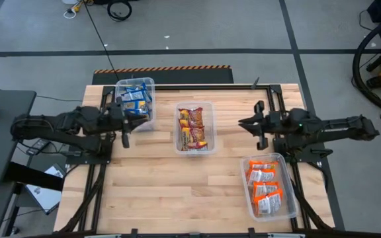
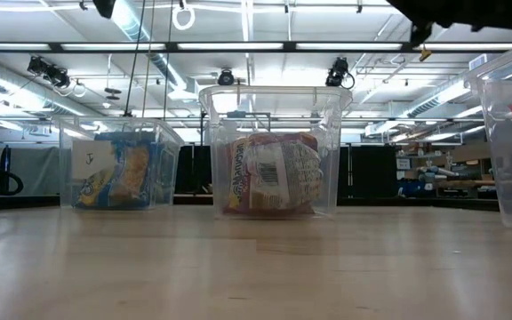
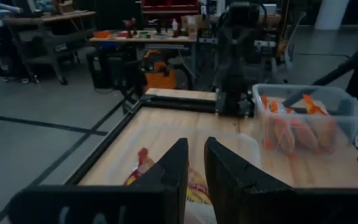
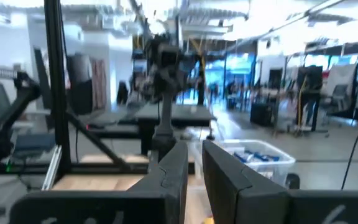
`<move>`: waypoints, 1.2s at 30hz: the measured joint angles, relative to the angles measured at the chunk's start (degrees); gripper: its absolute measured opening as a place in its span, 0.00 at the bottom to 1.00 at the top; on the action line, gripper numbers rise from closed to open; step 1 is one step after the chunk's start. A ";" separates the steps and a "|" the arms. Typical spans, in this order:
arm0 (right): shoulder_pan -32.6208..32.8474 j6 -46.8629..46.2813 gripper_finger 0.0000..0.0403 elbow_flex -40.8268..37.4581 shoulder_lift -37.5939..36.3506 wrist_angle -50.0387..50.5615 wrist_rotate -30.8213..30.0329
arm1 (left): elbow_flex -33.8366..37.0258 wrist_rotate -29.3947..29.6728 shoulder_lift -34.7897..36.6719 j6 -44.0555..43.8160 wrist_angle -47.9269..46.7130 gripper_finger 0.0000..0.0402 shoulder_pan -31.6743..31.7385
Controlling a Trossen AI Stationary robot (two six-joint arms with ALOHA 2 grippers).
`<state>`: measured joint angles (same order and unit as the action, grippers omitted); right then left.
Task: Sort Maruchan noodles
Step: Return to Home Position
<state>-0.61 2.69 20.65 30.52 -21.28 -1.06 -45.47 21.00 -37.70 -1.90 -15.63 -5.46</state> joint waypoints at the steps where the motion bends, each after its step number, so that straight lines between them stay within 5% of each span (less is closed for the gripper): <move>1: -0.02 -0.10 0.14 -1.43 -1.64 -0.82 -0.34 | 1.38 -0.04 0.84 0.11 0.87 0.14 -0.01; 5: -0.02 -1.72 0.14 -5.72 -7.67 -0.76 -1.51 | 10.27 -0.09 5.89 1.33 10.39 0.14 0.48; 12: -0.02 -3.31 0.14 -8.36 -19.80 6.73 -5.27 | 20.21 -3.06 18.21 2.23 8.27 0.14 0.80; 18: -0.02 -5.41 0.14 -13.63 -30.06 11.64 -2.49 | 31.38 -7.69 28.79 1.12 13.83 0.14 0.80; 23: -0.06 -10.84 0.14 -20.22 -30.27 6.65 -2.54 | 40.02 -8.21 35.89 -1.82 16.54 0.14 0.80; 29: 0.03 -8.06 0.14 -20.31 -30.23 13.25 0.40 | 44.94 -9.09 37.30 -3.42 22.57 0.14 0.71; 36: 0.01 -4.56 0.13 -20.27 -29.33 18.86 -6.25 | 44.93 -8.85 37.34 -2.14 19.10 0.14 0.80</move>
<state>-0.60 -1.87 0.38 1.19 -2.42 -7.31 -0.54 12.14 -0.36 -4.04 3.46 -4.67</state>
